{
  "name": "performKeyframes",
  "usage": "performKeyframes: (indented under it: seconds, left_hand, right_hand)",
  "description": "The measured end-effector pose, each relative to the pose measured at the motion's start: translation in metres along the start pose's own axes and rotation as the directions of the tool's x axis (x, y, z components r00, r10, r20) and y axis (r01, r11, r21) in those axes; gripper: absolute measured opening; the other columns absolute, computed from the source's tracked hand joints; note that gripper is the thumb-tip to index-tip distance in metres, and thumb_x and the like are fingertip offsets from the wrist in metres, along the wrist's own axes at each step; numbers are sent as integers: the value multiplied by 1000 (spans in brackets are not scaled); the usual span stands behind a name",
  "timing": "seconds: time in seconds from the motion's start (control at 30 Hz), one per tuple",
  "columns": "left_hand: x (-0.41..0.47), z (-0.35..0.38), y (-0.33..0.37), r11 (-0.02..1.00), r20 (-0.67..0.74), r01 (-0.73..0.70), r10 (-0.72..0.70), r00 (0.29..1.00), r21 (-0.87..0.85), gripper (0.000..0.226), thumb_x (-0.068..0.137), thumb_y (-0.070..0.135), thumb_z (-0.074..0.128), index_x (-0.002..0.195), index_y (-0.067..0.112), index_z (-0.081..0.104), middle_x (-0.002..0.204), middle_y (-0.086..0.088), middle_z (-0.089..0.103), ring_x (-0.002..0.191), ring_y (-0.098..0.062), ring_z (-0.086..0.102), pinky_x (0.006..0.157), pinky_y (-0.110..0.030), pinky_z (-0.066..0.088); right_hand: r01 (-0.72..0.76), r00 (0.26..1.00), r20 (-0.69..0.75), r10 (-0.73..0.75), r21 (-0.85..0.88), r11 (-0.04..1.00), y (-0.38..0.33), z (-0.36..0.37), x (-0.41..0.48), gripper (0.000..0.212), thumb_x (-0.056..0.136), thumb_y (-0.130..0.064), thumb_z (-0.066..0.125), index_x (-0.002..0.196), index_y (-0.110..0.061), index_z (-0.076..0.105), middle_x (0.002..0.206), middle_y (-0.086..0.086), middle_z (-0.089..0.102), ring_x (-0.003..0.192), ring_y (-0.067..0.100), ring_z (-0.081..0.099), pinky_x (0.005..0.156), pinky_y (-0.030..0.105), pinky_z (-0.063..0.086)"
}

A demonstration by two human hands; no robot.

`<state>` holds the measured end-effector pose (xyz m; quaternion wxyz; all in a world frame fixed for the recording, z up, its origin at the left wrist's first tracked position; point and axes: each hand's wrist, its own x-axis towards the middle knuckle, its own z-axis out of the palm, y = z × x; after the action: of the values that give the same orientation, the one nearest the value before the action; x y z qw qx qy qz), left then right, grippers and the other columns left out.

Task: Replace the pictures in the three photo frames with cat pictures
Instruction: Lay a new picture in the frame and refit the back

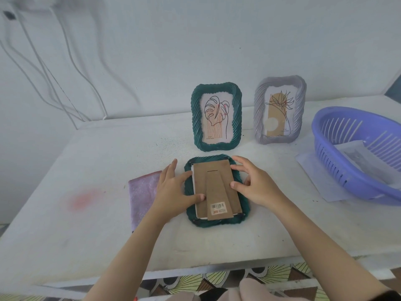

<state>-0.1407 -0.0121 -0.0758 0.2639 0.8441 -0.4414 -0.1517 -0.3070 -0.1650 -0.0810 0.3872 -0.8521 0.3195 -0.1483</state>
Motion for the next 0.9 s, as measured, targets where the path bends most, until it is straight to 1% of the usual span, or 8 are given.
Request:
performKeyframes:
  seconds: [0.17, 0.23, 0.3, 0.4, 0.47, 0.57, 0.7, 0.9]
  left_hand:
    - [-1, -1, 2, 1000, 23, -14, 14, 1000, 8, 75, 73, 42, 73, 138, 31, 37, 156, -3, -3, 142, -21, -6, 114, -42, 6]
    - [-1, -1, 3, 1000, 35, -13, 13, 999, 11, 76, 74, 41, 72, 139, 32, 35, 156, -4, -5, 142, -22, -7, 114, -42, 5]
    - [0, 0, 3, 1000, 54, -15, 14, 998, 27, 77, 75, 41, 71, 140, 32, 32, 156, -5, -8, 142, -23, -9, 114, -42, 3]
    - [0, -1, 3, 1000, 75, -6, 4, 997, 30, 79, 75, 41, 70, 142, 32, 29, 156, -6, -11, 142, -25, -12, 114, -43, 2]
    - [0, -1, 3, 1000, 75, 0, -2, 997, 27, 81, 75, 40, 70, 143, 32, 27, 155, -7, -11, 141, -25, -13, 114, -43, 3]
    - [1, 0, 3, 1000, 41, 0, 0, 999, 16, 80, 77, 42, 68, 143, 32, 24, 156, -6, -9, 141, -23, -12, 114, -42, 4]
    - [4, 0, 2, 1000, -16, -24, 23, 1000, -17, 66, 82, 37, 62, 140, 34, 31, 156, -7, -2, 141, -22, -7, 113, -41, 7]
    - [20, -1, -1, 999, -128, -36, 35, 991, -7, 52, 87, 36, 57, 136, 31, 41, 155, -11, 9, 141, -25, 1, 113, -40, 9]
  right_hand:
    - [6, 1000, 21, -6, -8, 1000, -1, 1, 2, 72, 83, -29, 66, 142, -34, 26, 141, -19, 43, 62, -8, 39, 84, 29, 42]
    - [10, 998, 54, -9, -15, 1000, -3, 0, 3, 72, 83, -27, 66, 142, -34, 25, 143, -20, 39, 68, -9, 43, 84, 27, 39]
    - [10, 996, 86, -9, -19, 1000, -3, 0, 4, 73, 84, -26, 65, 143, -34, 23, 145, -19, 37, 98, -1, 55, 88, 26, 39]
    - [3, 995, 97, -1, -24, 1000, -3, -1, 5, 74, 84, -25, 65, 143, -33, 23, 146, -17, 36, 125, 10, 46, 96, 27, 37]
    - [6, 995, 96, -3, -31, 1000, -4, -2, 6, 72, 83, -25, 67, 142, -33, 26, 145, -16, 38, 123, 7, 46, 98, 27, 36]
    - [10, 996, 86, -6, -54, 999, -6, -4, 9, 71, 79, -25, 70, 140, -31, 33, 143, -13, 43, 101, 0, 53, 89, 25, 37]
    - [-16, 993, 118, 20, -29, 999, -4, -7, 15, 76, 76, -24, 74, 140, -29, 33, 143, -10, 44, 130, 6, 41, 101, 24, 32]
    - [85, 994, -45, -97, -216, 973, -9, -6, 19, 56, 85, -36, 61, 137, -29, 39, 138, -5, 44, 121, 14, 48, 92, 28, 40]
